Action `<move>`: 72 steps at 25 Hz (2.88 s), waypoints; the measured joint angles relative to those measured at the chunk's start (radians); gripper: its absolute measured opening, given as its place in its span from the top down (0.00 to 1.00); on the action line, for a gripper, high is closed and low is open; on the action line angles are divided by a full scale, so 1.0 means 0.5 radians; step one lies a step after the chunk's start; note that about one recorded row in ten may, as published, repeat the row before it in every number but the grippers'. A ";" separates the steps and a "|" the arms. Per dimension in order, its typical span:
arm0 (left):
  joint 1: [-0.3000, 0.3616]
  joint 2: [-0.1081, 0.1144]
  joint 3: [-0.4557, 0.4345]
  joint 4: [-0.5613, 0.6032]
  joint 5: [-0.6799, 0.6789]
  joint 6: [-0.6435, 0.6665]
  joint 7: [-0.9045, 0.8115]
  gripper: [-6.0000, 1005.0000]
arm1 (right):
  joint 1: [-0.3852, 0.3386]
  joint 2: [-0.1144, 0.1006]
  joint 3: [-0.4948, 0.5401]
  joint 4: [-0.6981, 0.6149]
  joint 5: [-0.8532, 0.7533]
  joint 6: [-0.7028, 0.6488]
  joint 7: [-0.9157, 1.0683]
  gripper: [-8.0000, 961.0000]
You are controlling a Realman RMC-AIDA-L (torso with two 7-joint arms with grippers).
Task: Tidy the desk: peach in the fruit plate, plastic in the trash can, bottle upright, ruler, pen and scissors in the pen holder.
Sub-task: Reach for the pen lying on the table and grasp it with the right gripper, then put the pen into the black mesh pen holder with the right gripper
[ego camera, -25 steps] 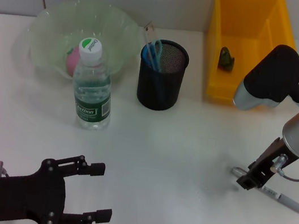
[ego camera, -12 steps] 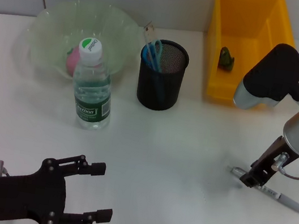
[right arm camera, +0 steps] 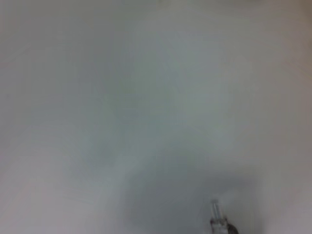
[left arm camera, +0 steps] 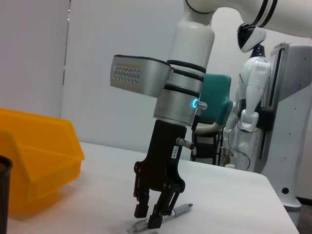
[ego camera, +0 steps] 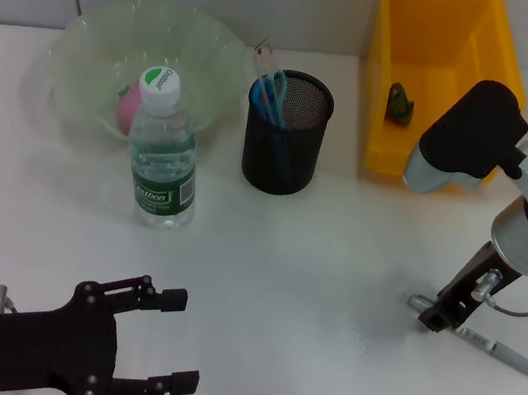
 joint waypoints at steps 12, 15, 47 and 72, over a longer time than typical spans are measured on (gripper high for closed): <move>0.000 0.000 -0.001 0.000 0.000 0.011 0.000 0.18 | 0.009 0.002 -0.004 0.001 -0.043 -0.016 0.038 0.74; -0.001 0.000 -0.003 0.000 0.000 0.013 0.000 0.18 | -0.005 0.002 0.000 -0.047 -0.041 -0.023 0.048 0.79; -0.027 -0.003 -0.006 0.016 0.000 0.026 0.003 0.18 | -0.476 0.002 -0.040 -0.682 1.337 1.561 -0.670 0.81; -0.034 0.002 -0.005 0.007 0.000 0.027 -0.049 0.18 | -0.348 0.003 -0.211 0.337 3.121 1.919 -2.504 0.75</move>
